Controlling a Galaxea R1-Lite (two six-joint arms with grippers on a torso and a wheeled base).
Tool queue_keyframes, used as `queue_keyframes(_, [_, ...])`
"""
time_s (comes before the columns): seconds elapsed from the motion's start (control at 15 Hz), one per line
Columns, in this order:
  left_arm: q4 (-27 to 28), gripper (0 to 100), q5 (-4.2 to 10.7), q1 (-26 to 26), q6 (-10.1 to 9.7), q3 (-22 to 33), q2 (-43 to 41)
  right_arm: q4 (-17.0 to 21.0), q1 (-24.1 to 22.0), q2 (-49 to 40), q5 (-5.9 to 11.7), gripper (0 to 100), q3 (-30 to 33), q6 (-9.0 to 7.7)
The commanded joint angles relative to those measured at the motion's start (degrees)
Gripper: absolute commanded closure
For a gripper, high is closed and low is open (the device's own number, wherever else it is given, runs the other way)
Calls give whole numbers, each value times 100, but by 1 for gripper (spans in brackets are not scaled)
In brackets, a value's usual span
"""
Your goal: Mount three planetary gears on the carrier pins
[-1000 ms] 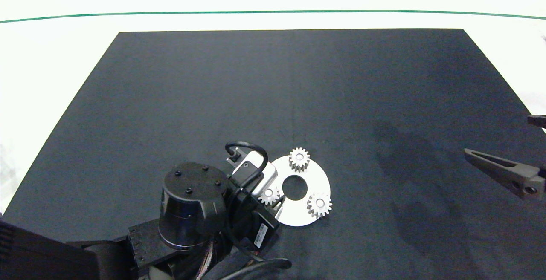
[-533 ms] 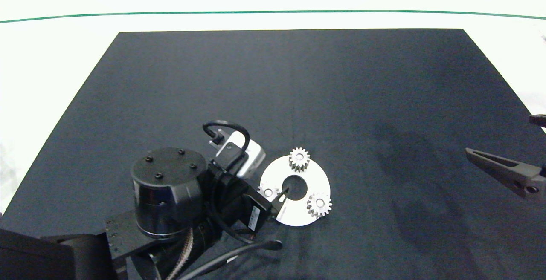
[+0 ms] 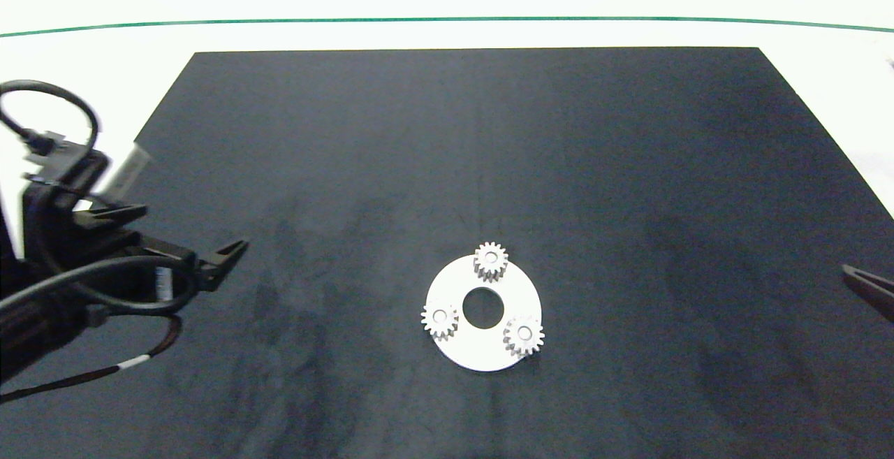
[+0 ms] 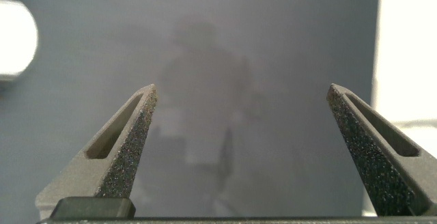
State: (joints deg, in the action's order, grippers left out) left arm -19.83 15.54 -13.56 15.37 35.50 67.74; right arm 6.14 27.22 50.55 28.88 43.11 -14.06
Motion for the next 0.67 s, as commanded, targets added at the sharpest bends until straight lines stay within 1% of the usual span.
queue_keyframes(0.07, [349,0,37,846,71,-790,-2230,1,-903,-1768,56,0,-936,-80])
queue_keyframes(0.13, [366,0,37,872,98,-1045,-2802,10,-1035,-2269,118,0,-1164,-124])
queue_keyframes(0.2, [393,0,37,1022,115,-1291,-3329,18,-1263,-2691,355,0,-1340,-159])
queue_keyframes(0.27, [445,0,37,1312,177,-1528,-3848,18,-1527,-3087,540,0,-1472,-185])
queue_keyframes(0.33, [533,0,37,1567,203,-1739,-4357,27,-1764,-3447,566,0,-1524,-203])
queue_keyframes(0.4, [709,0,37,1698,212,-1915,-4876,36,-2045,-3763,575,0,-1586,-238])
queue_keyframes(0.47, [1034,0,37,1698,221,-1968,-5403,36,-2230,-3922,575,0,-1648,-282])
queue_keyframes(0.53, [1456,0,37,1698,221,-1968,-5913,36,-2625,-4431,566,0,-1823,-423])
queue_keyframes(0.6, [1456,0,37,1698,221,-1968,-5913,36,-2634,-4458,566,0,-1832,-431])
queue_keyframes(0.67, [2142,0,98,1470,221,-2029,-6642,45,-2722,-5055,575,0,-1981,-546])
